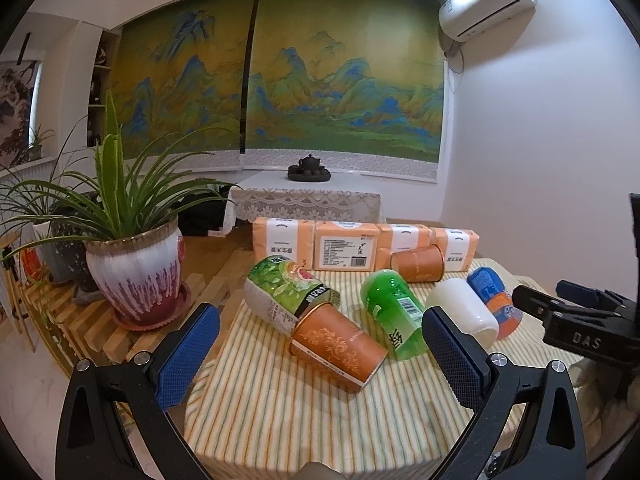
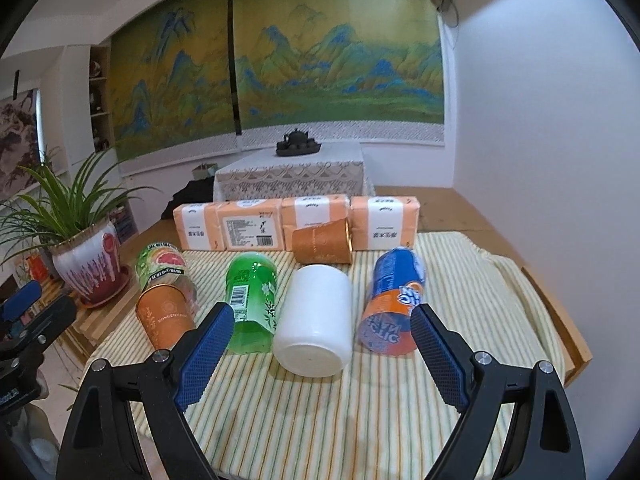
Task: Flip cup upside down
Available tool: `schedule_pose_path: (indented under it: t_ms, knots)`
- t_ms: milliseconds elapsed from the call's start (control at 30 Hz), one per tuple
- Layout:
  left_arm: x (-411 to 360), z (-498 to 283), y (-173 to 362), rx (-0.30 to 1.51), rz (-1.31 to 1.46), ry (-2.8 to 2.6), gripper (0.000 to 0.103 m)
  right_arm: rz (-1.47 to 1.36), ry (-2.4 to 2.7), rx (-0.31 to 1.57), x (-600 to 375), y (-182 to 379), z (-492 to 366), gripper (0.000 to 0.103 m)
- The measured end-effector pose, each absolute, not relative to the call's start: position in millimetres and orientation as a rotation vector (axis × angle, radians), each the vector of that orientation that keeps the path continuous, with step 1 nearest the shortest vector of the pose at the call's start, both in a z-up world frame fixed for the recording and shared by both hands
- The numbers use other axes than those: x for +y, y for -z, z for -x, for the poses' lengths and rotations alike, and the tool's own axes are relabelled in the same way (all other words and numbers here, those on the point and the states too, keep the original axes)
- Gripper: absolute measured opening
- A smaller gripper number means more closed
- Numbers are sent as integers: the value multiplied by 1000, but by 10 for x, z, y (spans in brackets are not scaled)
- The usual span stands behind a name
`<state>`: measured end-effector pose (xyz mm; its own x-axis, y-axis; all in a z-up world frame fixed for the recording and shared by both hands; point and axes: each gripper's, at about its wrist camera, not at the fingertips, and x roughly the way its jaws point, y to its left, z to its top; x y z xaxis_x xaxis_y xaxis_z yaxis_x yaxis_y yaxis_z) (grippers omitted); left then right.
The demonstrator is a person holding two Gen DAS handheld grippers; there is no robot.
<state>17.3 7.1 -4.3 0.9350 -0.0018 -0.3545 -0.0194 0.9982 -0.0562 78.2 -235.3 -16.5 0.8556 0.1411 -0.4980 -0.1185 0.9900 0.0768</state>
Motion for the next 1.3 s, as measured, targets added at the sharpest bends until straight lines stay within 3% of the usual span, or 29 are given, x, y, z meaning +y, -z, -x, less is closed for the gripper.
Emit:
schedule_pose_path:
  t_ms: [167, 400, 867, 1300]
  knots:
    - [184, -162, 65, 366, 80, -26, 102, -55, -170, 583, -2339, 205, -998, 86]
    - [282, -169, 76, 369, 90, -41, 102, -58, -214, 721, -2259, 315, -1375, 74]
    - [431, -148, 96, 371, 129, -52, 102, -85, -221, 970, -2194, 624, -1852, 74]
    - [509, -168, 123, 377, 151, -45, 102, 10, -148, 1051, -2165, 773, -1924, 71]
